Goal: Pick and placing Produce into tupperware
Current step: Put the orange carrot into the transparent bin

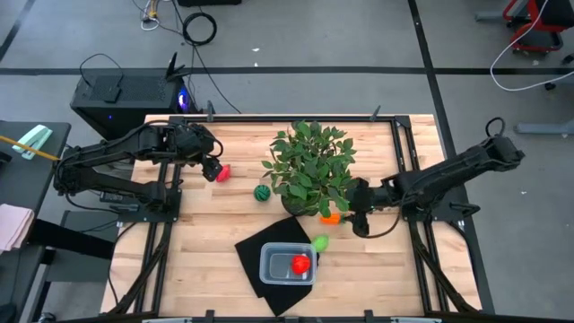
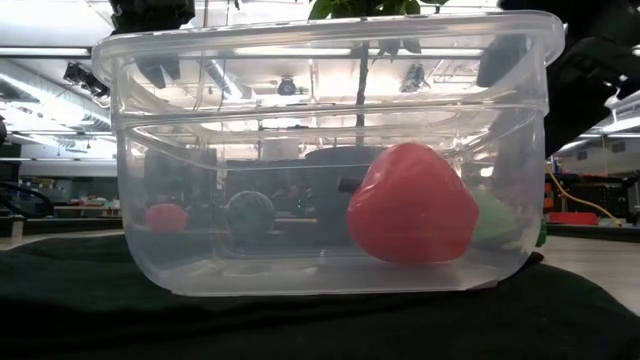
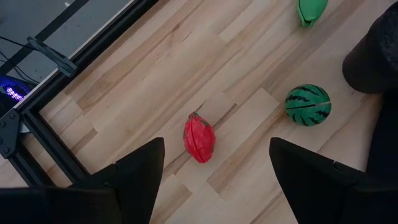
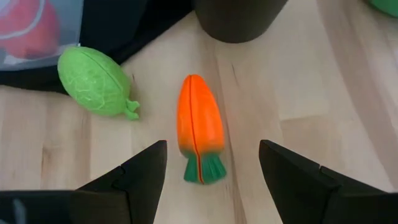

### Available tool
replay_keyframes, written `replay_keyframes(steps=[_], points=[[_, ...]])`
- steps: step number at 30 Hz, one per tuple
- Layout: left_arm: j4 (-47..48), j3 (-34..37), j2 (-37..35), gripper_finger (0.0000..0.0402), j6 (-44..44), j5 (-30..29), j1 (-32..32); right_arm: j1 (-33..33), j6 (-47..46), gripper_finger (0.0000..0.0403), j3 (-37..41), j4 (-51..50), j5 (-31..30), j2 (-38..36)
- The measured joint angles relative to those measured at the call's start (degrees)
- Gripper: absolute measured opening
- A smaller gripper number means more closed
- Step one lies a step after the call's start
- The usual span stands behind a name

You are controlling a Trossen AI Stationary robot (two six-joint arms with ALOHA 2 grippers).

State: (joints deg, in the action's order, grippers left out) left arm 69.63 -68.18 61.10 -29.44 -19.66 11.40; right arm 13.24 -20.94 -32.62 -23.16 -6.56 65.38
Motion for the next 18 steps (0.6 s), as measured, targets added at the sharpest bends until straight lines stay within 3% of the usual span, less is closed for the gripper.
replay_keyframes(steps=[18], points=[[0.0, 0.0, 0.0, 0.0298, 0.1, 0.0, 0.0, -1.3, 0.5, 0.0261, 0.0, 6.5, 2.6, 12.6]])
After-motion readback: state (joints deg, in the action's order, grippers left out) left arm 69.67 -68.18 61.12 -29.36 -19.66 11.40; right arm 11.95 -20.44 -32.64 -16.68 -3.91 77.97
